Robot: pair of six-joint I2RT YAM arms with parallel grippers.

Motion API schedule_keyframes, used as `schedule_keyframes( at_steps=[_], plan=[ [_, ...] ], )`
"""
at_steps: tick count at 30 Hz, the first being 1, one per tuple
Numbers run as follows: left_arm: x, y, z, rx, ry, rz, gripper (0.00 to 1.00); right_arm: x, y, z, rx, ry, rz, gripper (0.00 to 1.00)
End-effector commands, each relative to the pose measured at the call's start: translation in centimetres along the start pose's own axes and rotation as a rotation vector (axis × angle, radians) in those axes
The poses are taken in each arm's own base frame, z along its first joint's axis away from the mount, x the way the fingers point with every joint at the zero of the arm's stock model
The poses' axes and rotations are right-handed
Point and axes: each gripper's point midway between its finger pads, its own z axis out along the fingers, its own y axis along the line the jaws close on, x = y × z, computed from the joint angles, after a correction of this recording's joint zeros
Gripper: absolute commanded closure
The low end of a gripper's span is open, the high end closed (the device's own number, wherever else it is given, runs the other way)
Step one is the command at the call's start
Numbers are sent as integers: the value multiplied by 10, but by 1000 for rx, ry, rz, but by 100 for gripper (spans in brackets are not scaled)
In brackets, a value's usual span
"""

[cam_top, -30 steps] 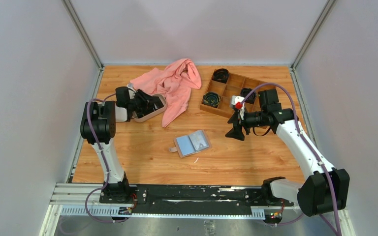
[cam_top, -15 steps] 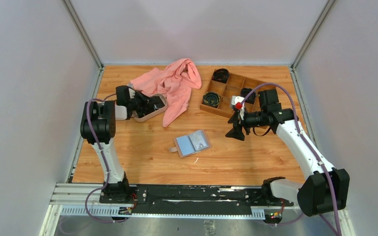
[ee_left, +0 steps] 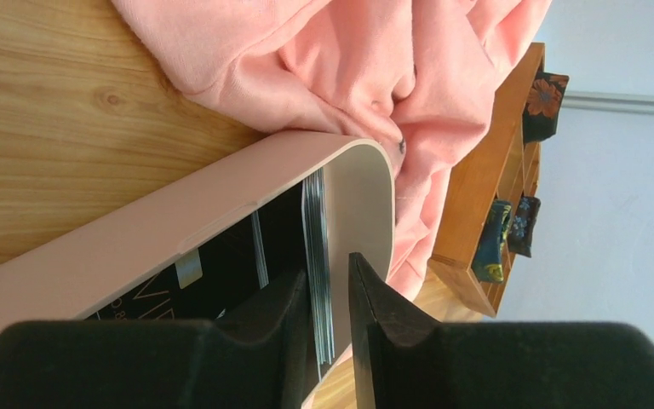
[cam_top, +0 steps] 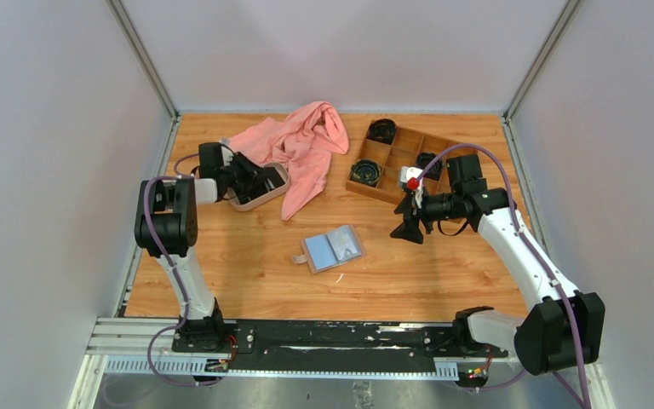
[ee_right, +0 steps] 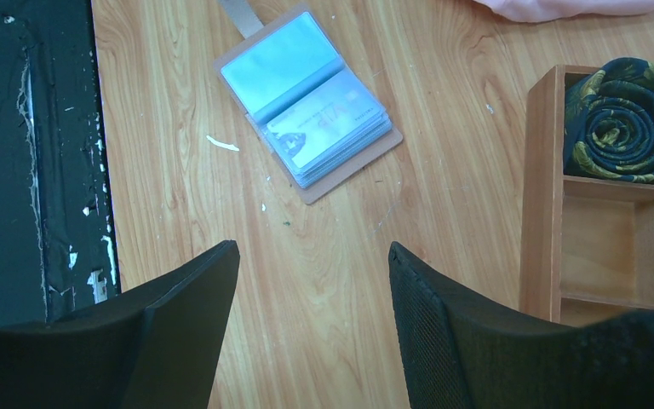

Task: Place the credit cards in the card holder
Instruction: Pick up the credit card from the storage box.

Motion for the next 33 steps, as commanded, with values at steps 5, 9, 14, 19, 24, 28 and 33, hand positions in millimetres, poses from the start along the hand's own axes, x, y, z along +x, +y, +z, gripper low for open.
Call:
schedule_keyframes(
  at_steps=[5,9,14,19,24,28,33],
  plan=[
    [-1,-11,-1,22,22,34,71,4,0,-3,4,11,10,31],
    [-1,-12,-2,22,19,34,77,4,0,-3,6,12,10,31],
    [-4,-19,-7,29,0,44,78,5,0,-3,6,12,7,31],
    [-5,-21,-10,33,-5,43,79,5,0,-3,6,13,7,31],
    [-5,-19,-12,30,-6,39,80,5,0,-4,7,12,6,31],
    [-4,-13,-13,21,-5,29,81,4,0,-4,6,11,5,31],
    [-5,-11,-15,18,-7,26,84,5,1,-3,4,13,8,31]
  ],
)
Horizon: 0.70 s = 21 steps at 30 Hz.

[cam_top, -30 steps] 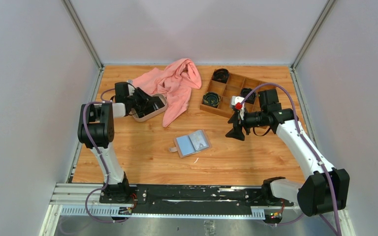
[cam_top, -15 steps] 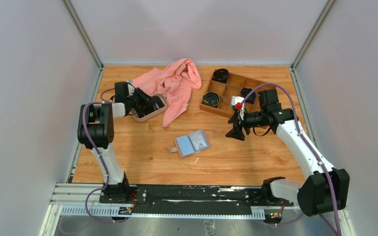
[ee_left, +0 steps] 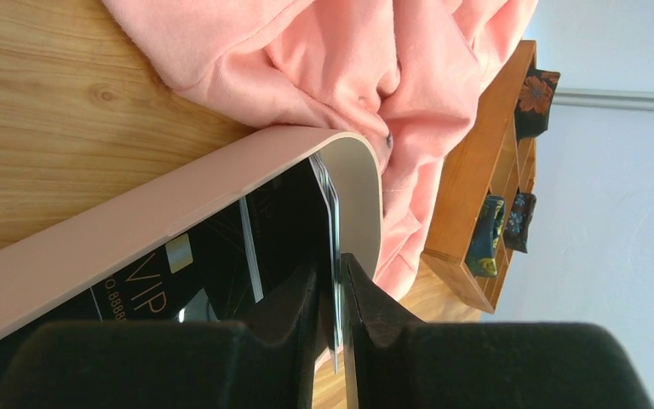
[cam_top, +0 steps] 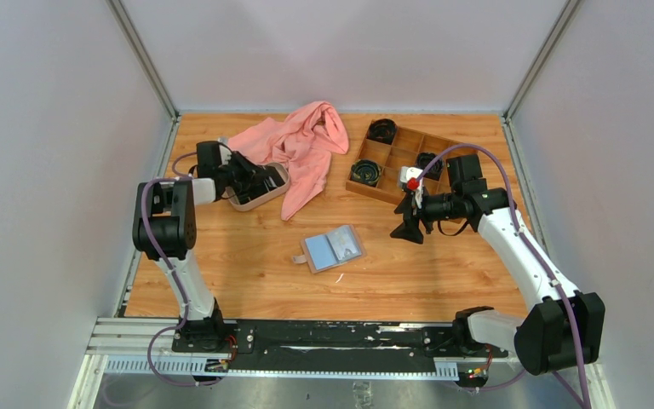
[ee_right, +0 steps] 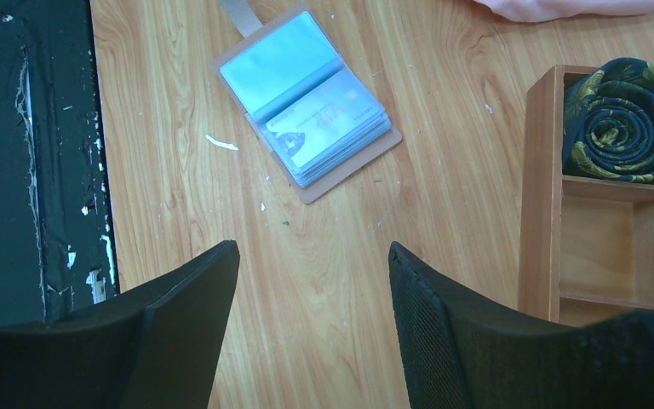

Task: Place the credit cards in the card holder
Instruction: Pick up the credit card from the storage box.

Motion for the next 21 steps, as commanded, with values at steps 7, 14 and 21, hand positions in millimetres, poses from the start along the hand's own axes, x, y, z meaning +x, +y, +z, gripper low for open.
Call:
schedule_keyframes(
  at_steps=[7,14,21],
  plan=[
    [-2,-2,-12,10,-9,5,85,5,1,-3,1,11,12,31],
    [-1,5,-18,4,-12,-2,88,6,1,-3,0,10,12,31],
    [0,9,-21,5,-4,-4,98,6,1,-2,-3,12,14,31]
  ],
)
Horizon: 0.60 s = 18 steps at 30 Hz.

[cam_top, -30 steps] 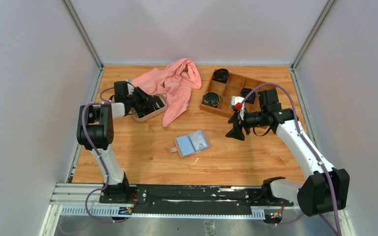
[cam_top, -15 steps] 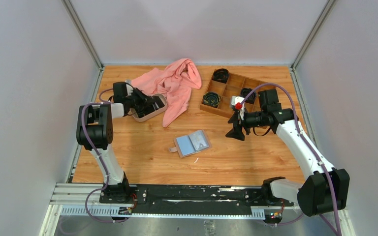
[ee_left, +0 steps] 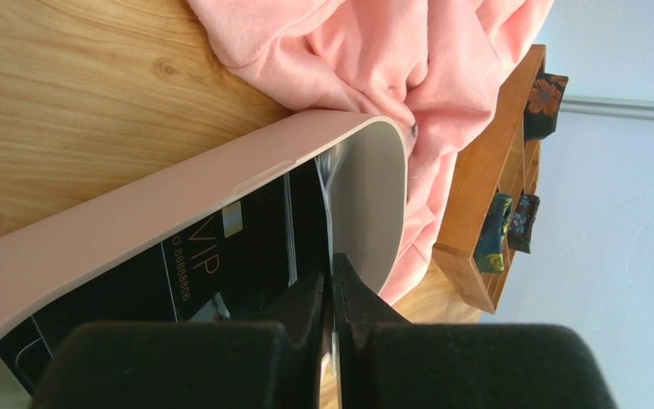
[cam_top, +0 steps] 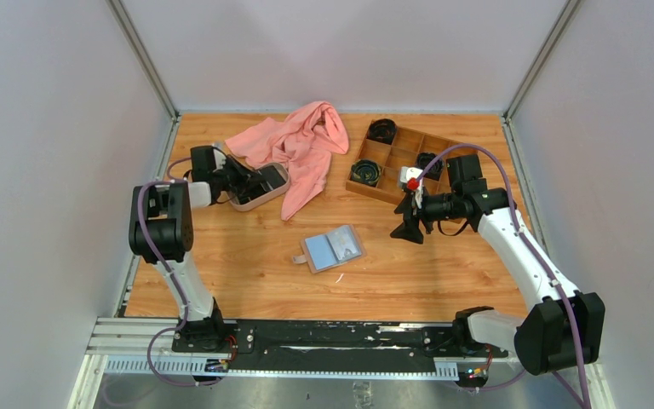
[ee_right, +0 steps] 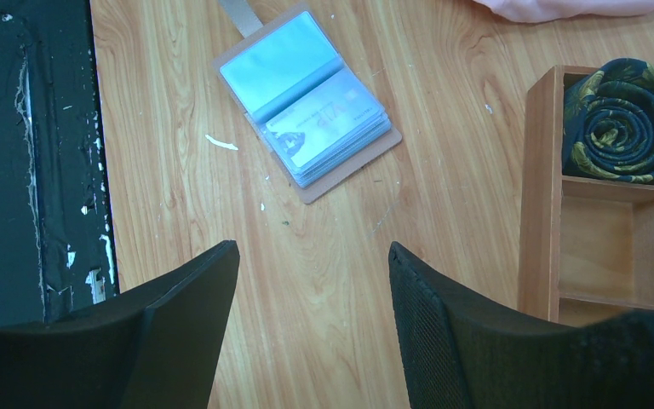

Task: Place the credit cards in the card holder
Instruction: Pick up the credit card from the storage box.

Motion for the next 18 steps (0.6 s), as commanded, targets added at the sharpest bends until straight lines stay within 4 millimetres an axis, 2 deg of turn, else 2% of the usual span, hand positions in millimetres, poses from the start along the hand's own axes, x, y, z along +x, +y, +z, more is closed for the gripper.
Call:
schedule_keyframes(
  at_steps=[1,12,18],
  plan=[
    [0,-5,-8,23,5,20,98,6,1,-2,-1,13,16,31],
    [-3,-4,-22,31,-13,30,99,6,1,-2,-4,12,19,31],
    [0,2,-25,28,-4,22,94,6,2,-2,-7,12,19,31]
  ],
)
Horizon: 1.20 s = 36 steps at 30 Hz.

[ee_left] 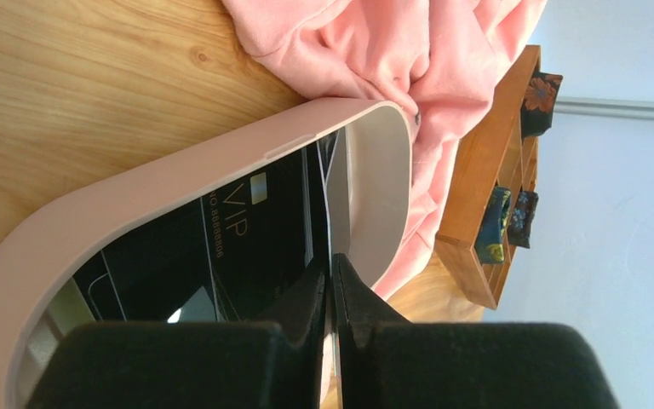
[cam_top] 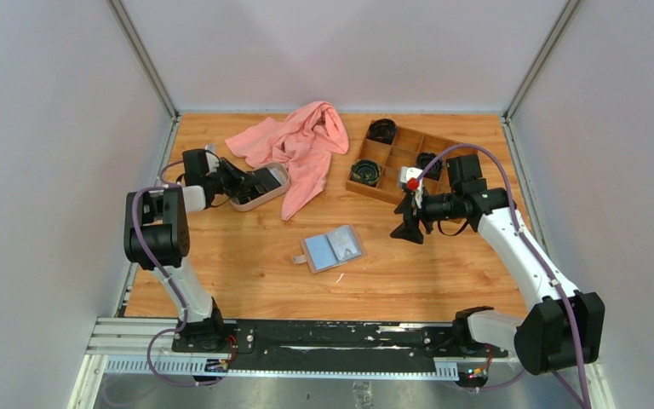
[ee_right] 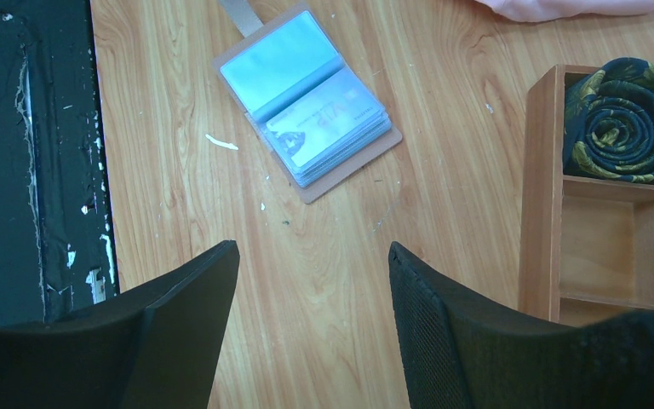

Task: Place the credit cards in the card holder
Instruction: Pick up the credit card from the storage box.

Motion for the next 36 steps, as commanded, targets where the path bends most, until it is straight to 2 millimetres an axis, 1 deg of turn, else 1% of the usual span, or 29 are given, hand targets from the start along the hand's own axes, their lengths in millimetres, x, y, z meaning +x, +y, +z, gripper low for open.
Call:
schedule_keyframes(
  at_steps=[1,9,12,14,20,24,25,29,32,36],
  plan=[
    [5,0,-6,18,19,10,94,6,1,-2,-4,11,18,31],
    [12,13,-3,0,44,-5,98,6,1,-2,-2,13,18,31],
    [9,12,-7,6,36,6,100,6,1,-2,-5,14,20,31],
    [4,8,-13,15,16,25,100,6,1,-2,-4,13,19,31],
    [-16,-20,-42,85,-54,112,100,6,2,-2,-9,10,20,31],
    [-18,-34,-61,110,-97,172,100,5,3,-2,-10,7,18,31],
    [-18,-40,-68,123,-110,193,100,5,4,-2,-12,6,19,31],
    [-6,-59,-89,179,-121,267,100,5,5,-1,-21,-1,20,31],
    [9,-76,-108,237,-118,311,100,3,7,-1,-30,-9,13,31],
    [32,-100,-139,319,-137,364,100,0,13,-1,-51,-36,3,31]
  ],
)
